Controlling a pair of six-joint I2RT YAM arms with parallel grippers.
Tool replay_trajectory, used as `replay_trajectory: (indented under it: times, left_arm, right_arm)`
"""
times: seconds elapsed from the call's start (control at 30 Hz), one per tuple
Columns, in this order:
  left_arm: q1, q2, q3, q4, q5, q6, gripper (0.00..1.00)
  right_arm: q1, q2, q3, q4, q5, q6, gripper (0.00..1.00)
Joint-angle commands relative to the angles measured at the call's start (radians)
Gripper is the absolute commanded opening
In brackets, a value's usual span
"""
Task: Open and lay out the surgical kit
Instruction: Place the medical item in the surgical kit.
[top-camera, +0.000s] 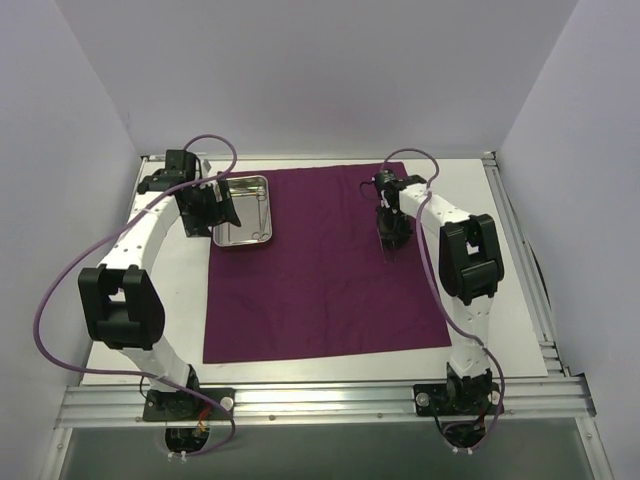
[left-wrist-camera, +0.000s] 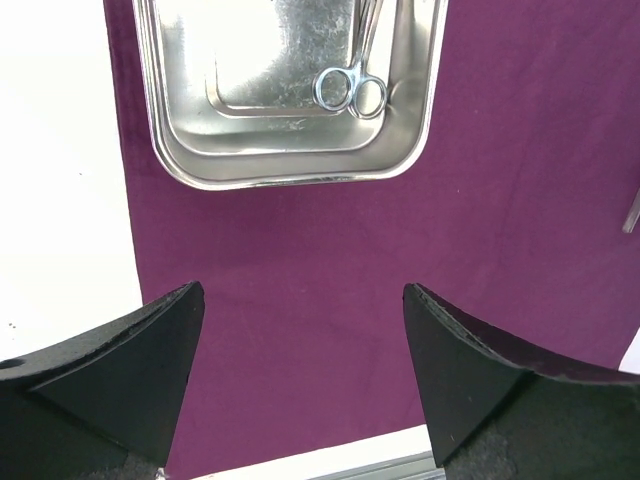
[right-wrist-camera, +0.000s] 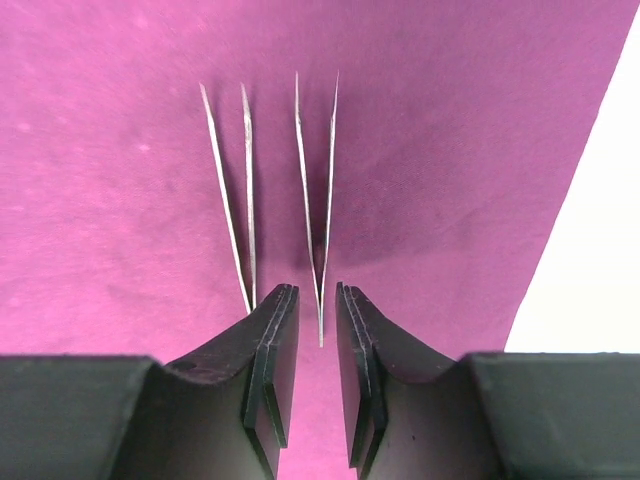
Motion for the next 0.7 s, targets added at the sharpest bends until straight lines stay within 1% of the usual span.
replay_trajectory:
  times: [0.0,0.03,0.13,0.2,0.27,0.3,0.37,0.43,0.5,0.6,0.67]
  left_arm:
    - [-0.006,0.038,0.064,-0.025,-0.005,-0.009,0.89]
    - [-0.009,0.049,0.087,-0.031,-0.02,-0.006,0.89]
    - [-0.03,0.132,0.148,-0.075,-0.055,0.009,0.82]
    - [-0.056,0.201,0.218,-0.101,-0.107,0.03,0.77]
    - [-0.079,0.251,0.278,-0.098,-0.167,0.046,0.75]
    - [-0.084,0.268,0.298,-0.095,-0.182,0.066,0.72]
    - [-0.095,0.32,0.34,-0.092,-0.243,0.089,0.7]
    - [-0.109,0.359,0.409,-0.098,-0.277,0.124,0.65]
    - [-0.121,0.423,0.474,-0.109,-0.322,0.145,0.64]
    - [-0.13,0.503,0.522,-0.118,-0.347,0.156,0.57]
    - [-0.138,0.552,0.558,-0.114,-0.356,0.156,0.57]
  right_arm:
    - [-0.007,-0.054,0.068,-0.085,0.011,-0.005,0.24]
    - [-0.009,-0.06,0.094,-0.093,0.014,-0.008,0.24]
    - [-0.012,-0.086,0.138,-0.123,0.019,-0.013,0.25]
    - [-0.02,-0.101,0.157,-0.146,0.022,-0.016,0.25]
    - [-0.026,-0.112,0.175,-0.162,0.022,-0.02,0.26]
    - [-0.032,-0.124,0.175,-0.174,0.022,-0.02,0.26]
    - [-0.035,-0.14,0.165,-0.183,0.016,-0.02,0.26]
    - [-0.038,-0.167,0.152,-0.193,0.007,-0.017,0.26]
    - [-0.038,-0.195,0.128,-0.199,-0.016,-0.003,0.26]
    - [-0.038,-0.23,0.093,-0.194,-0.044,0.014,0.27]
    - [-0.038,-0.253,0.076,-0.191,-0.047,0.017,0.27]
